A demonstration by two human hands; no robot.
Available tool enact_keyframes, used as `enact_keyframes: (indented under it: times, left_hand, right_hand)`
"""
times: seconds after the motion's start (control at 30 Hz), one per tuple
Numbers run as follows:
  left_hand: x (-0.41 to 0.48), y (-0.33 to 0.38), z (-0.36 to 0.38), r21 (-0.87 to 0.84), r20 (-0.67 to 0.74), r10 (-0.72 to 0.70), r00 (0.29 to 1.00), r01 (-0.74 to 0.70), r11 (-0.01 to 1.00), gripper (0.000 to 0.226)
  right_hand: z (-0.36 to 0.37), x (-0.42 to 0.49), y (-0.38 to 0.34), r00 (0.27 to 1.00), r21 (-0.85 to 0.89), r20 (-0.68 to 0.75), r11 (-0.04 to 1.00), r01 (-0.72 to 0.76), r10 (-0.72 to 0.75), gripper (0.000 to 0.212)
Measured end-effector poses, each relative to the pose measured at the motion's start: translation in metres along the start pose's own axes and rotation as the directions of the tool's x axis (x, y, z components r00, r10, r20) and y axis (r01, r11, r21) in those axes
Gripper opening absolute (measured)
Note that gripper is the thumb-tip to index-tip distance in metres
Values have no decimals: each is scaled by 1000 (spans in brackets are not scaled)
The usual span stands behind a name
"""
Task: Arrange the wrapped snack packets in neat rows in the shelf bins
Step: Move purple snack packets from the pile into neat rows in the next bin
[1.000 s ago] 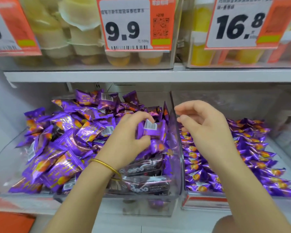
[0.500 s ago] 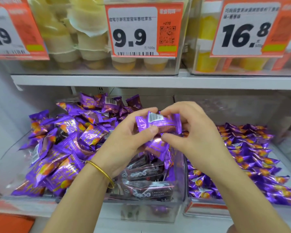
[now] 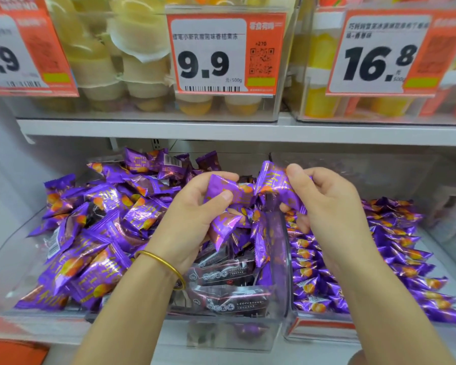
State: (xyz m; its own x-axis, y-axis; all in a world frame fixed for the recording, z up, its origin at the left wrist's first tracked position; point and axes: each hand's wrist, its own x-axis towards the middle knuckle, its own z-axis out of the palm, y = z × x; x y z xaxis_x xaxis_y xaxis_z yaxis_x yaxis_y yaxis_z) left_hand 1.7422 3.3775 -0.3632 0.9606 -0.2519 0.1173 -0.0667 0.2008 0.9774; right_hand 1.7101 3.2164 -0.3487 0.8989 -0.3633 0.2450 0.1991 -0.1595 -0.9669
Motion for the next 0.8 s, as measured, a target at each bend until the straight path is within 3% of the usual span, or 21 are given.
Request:
enact_keyframes:
  times: [0.1, 0.23, 0.43, 0.63, 0.7, 0.8]
  left_hand:
    - [1, -2, 4, -33, -21, -32, 999, 31, 999, 20]
    - [1, -5, 9, -9, -34, -62, 997, 62, 998, 24]
    - [-1, -3, 12, -67, 30, -40, 999, 42, 997, 25]
    - [0, 1, 11, -134, 124, -32, 992, 49, 990, 41]
    - [1, -3, 9, -118, 59, -36, 998, 43, 992, 56]
    - [4, -9, 5, -37, -49, -10, 999, 8, 999, 49]
  right_hand:
    - [0, 0, 2, 998, 49, 65, 999, -1, -3, 25]
    - [6, -1, 6, 982, -23, 167, 995, 94, -89, 17]
    - [6, -2, 5, 959, -1, 242, 988, 155, -150, 16]
    - [1, 2, 8, 995, 95, 31, 991, 94, -97, 19]
    - [-5, 6, 9, 999, 140, -32, 990, 19, -15, 23]
    - [-9, 10, 9, 993, 302, -22, 948, -102, 114, 26]
